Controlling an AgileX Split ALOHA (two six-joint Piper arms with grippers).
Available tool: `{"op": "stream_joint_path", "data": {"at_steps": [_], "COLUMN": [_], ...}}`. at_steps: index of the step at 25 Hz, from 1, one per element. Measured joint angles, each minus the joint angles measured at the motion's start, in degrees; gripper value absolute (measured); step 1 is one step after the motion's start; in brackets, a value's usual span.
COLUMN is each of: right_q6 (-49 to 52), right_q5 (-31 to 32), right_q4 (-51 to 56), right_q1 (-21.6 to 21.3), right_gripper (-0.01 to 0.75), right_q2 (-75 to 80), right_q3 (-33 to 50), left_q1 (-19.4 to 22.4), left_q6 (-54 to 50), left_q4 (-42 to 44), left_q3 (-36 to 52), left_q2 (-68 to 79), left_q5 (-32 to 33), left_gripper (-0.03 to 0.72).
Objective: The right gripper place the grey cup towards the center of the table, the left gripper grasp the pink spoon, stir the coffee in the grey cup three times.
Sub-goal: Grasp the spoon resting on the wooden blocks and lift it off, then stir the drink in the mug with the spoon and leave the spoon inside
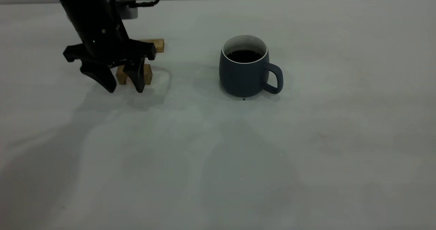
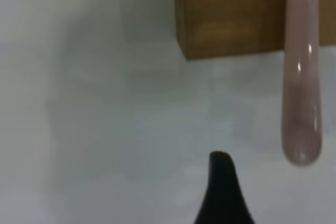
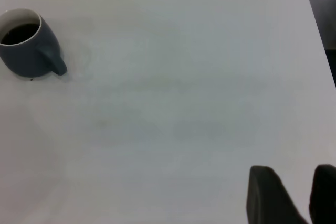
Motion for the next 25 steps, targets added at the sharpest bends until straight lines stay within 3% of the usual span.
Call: {"op": "stream_joint_path", "data": {"at_steps": [3, 6, 10, 11, 15, 18, 23, 25], "right_q6": [0.0, 0.0, 0.0, 0.0, 0.0, 0.0, 0.0, 0.0], "right_q5": [0.0, 0.0, 0.0, 0.0, 0.0, 0.0, 0.0, 0.0], "right_q4": [0.0, 0.0, 0.0, 0.0, 0.0, 0.0, 0.0, 0.0], "right_q1": [0.0, 0.0, 0.0, 0.0, 0.0, 0.0, 0.0, 0.0], "right_gripper": [0.238, 0.238, 0.238, 0.238, 0.238, 0.238, 0.238, 0.238], "right_q2": [0.0, 0.0, 0.0, 0.0, 0.0, 0.0, 0.0, 0.0], "right_q3": [0.0, 0.0, 0.0, 0.0, 0.0, 0.0, 0.0, 0.0], "left_q1": [0.0, 0.0, 0.0, 0.0, 0.0, 0.0, 0.0, 0.0], "left_q6": [0.0, -0.1, -0.1, 0.0, -0.8, -6.0, -25.5, -34.4], "left_q4": [0.0, -0.1, -0.1, -0.1, -0.1, -1.2, -8.1, -13.5], "left_q3": [-0.1, -0.1, -0.8, -1.3, -6.7, -13.3, -24.8, -28.1], "left_q2": [1.2, 1.9, 2.0, 2.0, 2.0, 1.7, 0.8, 0.6], "left_q5": [-2.1, -3.5, -3.9, -3.5, 3.1, 14.0, 34.4, 37.7], "left_gripper": [0.526, 0.417, 0.178, 0.156, 0.158, 0.158, 0.158, 0.158]}}
